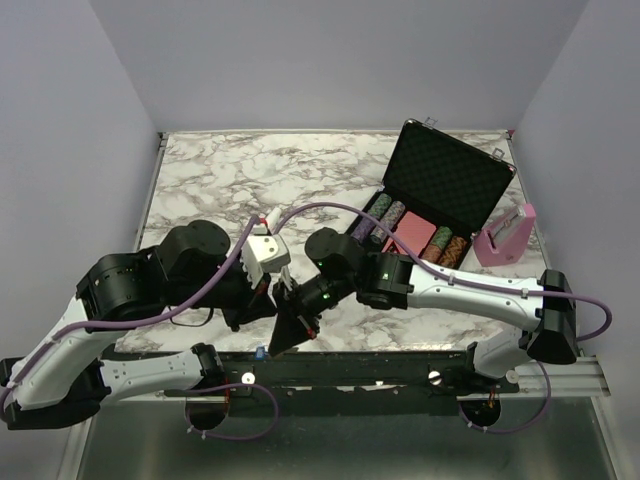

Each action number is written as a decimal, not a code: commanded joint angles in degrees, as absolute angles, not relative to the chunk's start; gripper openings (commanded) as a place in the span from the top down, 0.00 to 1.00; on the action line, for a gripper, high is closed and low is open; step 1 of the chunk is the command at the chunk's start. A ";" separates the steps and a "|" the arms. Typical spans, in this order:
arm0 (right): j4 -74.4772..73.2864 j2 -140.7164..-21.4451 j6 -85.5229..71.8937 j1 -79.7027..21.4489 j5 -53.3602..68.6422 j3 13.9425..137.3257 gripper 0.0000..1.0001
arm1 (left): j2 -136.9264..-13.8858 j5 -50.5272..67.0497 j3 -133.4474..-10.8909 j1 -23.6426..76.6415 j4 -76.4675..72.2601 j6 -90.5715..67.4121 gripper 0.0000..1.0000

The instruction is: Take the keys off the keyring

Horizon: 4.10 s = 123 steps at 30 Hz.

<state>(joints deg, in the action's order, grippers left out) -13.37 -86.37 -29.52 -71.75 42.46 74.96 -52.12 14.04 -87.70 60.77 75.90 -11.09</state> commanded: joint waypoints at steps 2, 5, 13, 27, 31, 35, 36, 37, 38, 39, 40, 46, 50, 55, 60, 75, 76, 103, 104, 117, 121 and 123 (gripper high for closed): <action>-14.06 -84.47 -28.92 -72.07 38.85 73.92 0.99 | -50.01 7.31 -90.17 60.82 73.65 -13.62 1.00; -13.89 -83.76 -28.92 -72.16 36.75 73.30 0.99 | -49.05 4.05 -90.53 60.82 72.95 -15.11 0.92; -11.08 -80.60 -29.88 -72.07 29.28 71.11 0.99 | -43.34 0.62 -90.18 60.82 67.60 -20.38 0.56; -0.71 -73.39 -31.11 -72.07 27.15 67.41 0.99 | -27.17 12.91 -71.03 60.82 47.56 -28.56 0.23; 2.89 -71.90 -31.46 -72.16 28.21 66.89 0.99 | -25.84 15.90 -68.03 60.73 44.13 -30.06 0.23; 4.39 -70.75 -31.82 -72.07 28.48 66.45 0.99 | -26.10 16.35 -66.80 60.82 43.77 -30.50 0.28; 4.57 -70.49 -31.82 -72.16 28.48 66.45 0.99 | -26.19 16.61 -66.71 60.82 43.60 -30.59 0.32; 4.57 -70.40 -31.90 -72.07 28.22 66.45 0.99 | -26.28 16.79 -66.45 60.73 43.42 -30.76 0.34; 4.57 -70.31 -31.82 -72.16 28.21 66.45 0.99 | -26.28 16.79 -66.45 60.82 43.33 -30.85 0.37; 4.66 -70.31 -31.82 -72.07 28.21 66.53 0.99 | -26.37 16.87 -66.45 60.73 43.33 -30.94 0.41; 4.57 -70.31 -31.82 -72.16 28.21 66.53 0.99 | -26.28 17.05 -66.27 60.82 43.33 -30.94 0.44; 4.66 -70.49 -31.90 -72.16 28.56 66.97 0.99 | -26.10 17.14 -65.48 60.82 43.24 -31.46 0.55; 4.75 -70.58 -31.90 -72.07 28.48 67.06 0.99 | -25.84 17.23 -65.04 60.82 43.24 -31.64 0.60; 5.36 -70.58 -32.08 -72.07 28.56 66.89 0.99 | -25.75 17.40 -64.34 60.82 42.80 -31.90 0.79; 5.62 -70.58 -32.25 -72.07 28.74 66.62 0.99 | -26.10 17.14 -64.42 60.82 42.37 -32.34 1.00; 6.15 -70.40 -33.31 -72.16 28.39 65.30 0.96 | -24.70 15.38 -65.13 60.82 39.82 -33.40 1.00; 6.15 -70.49 -33.40 -72.16 28.74 65.30 0.94 | -24.44 15.12 -65.13 60.82 39.73 -33.40 1.00; 8.09 -70.05 -34.37 -72.16 30.06 64.16 0.99 | -26.02 11.52 -65.65 60.82 42.10 -33.92 0.76; 8.00 -69.53 -34.37 -72.07 29.62 63.90 0.99 | -25.75 11.08 -65.83 60.82 42.27 -34.01 0.63; 6.59 -67.32 -33.93 -72.07 29.53 63.28 0.99 | -21.62 7.20 -63.20 60.82 39.55 -37.62 0.45; 6.50 -68.20 -33.84 -72.16 30.23 63.72 0.99 | -22.32 9.05 -61.96 60.73 38.50 -38.23 0.51; 6.59 -68.38 -33.84 -72.16 30.32 63.90 0.99 | -22.85 9.75 -61.88 60.82 38.32 -38.15 0.54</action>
